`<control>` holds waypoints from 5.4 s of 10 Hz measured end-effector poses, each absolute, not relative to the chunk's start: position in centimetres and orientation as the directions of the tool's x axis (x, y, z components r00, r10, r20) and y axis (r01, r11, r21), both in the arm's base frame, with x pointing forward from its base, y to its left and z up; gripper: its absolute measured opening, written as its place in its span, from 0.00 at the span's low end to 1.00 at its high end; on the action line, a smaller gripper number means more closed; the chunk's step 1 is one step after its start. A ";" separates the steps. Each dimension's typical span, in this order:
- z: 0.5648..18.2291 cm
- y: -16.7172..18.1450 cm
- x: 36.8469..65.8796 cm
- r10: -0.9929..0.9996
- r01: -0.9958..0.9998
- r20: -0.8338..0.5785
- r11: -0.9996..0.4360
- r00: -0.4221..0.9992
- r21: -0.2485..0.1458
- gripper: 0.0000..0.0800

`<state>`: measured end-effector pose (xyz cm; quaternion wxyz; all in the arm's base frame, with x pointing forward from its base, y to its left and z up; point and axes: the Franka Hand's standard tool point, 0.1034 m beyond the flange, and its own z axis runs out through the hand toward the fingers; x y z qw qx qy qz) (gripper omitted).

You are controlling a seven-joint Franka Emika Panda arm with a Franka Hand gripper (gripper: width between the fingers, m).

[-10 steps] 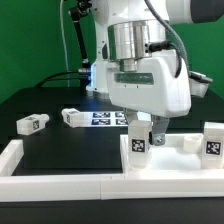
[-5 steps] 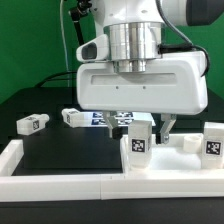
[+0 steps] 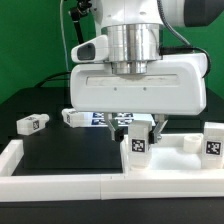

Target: Assemble square table

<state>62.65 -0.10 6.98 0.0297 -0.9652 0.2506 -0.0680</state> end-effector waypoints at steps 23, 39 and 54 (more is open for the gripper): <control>7.0 0.1 63.2 -0.448 -0.450 0.163 -0.893 0.879 -0.029 0.81; 6.7 -0.5 62.4 -0.975 -0.975 -0.095 0.210 -0.203 -0.076 0.36; 6.9 1.1 62.5 -0.788 -0.787 0.092 -0.614 0.609 -0.054 0.81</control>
Offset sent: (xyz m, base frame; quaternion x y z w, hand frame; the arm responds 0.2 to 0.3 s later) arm 0.0117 0.0001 -0.0071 -0.0344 0.0143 0.1425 0.9891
